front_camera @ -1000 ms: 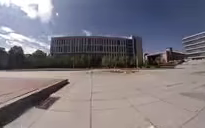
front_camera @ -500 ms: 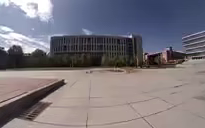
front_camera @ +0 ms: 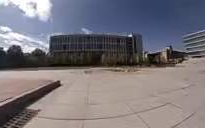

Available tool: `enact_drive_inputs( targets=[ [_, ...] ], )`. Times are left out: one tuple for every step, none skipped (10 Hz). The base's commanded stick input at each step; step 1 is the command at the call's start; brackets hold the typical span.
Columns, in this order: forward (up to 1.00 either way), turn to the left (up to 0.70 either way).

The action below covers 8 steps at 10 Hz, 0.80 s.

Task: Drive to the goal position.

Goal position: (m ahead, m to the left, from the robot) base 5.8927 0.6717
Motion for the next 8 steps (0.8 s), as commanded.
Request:
enact_drive_inputs(
  targets=[
    [0.7,0.02],
    [0.7,0.02],
    [0.7,0.02],
    [0.7,0.02],
    [0.7,0.02],
    [0.7,0.02],
    [0.7,0.02],
    [0.7,0.02]
  ],
)
